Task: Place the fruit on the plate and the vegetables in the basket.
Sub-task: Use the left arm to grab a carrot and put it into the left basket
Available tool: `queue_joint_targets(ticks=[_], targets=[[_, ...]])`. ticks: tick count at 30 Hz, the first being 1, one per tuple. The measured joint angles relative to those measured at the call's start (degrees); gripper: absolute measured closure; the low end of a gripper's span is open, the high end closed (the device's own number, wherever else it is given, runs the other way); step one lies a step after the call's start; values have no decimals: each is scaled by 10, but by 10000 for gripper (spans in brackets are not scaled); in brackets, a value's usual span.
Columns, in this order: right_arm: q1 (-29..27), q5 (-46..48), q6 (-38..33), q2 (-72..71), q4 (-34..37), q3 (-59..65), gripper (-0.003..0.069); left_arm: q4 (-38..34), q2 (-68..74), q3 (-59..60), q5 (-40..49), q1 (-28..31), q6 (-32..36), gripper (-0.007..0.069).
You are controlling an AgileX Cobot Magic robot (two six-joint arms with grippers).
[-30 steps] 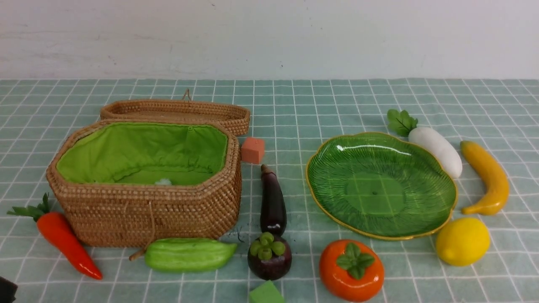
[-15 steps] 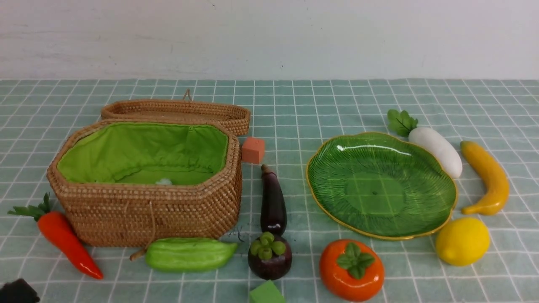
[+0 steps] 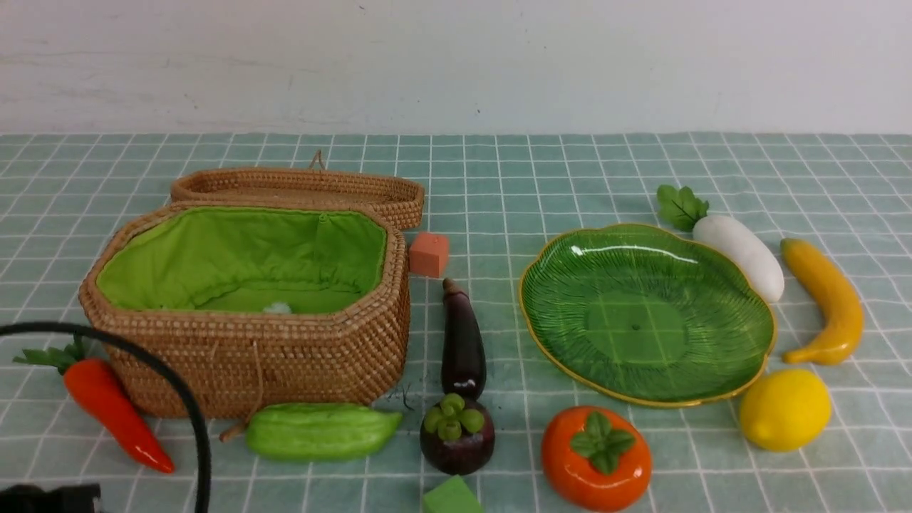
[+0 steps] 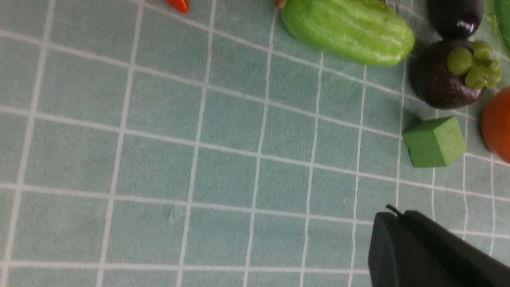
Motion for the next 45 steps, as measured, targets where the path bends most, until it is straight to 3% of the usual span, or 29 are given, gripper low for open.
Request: queue_joint_targets(ticks=[2,3,4,7,9,10,13,22,30,38,44,45], targets=[[12,43,-31,28,-2,-44,538,14,13,-12,-9,0,-7,638],[37,131,-94,82,-6,-136,571,48,40,-29,-24,0,-27,638],[39,149,-100,87,-7,-145,574,53,40,-31,-26,0,-30,638],[63,284,-175,175,-18,-286,603,155,106,-66,-38,0,-111,638],[67,315,-194,195,-21,-328,606,191,127,-81,-41,0,-146,638],[68,357,-217,227,-23,-383,607,236,172,-107,-46,0,-197,638],[68,388,-244,250,-28,-438,606,268,219,-139,-59,0,-240,638],[69,395,-259,255,-44,-467,603,249,264,-159,-68,0,-226,638],[71,392,-260,255,-49,-467,603,226,243,-47,-88,0,-220,638],[71,389,-260,255,-49,-468,592,158,259,32,-303,0,-220,636],[71,389,-260,255,-49,-468,587,167,286,33,-375,0,-220,533],[71,389,-260,255,-49,-468,585,167,295,33,-383,0,-220,467]])
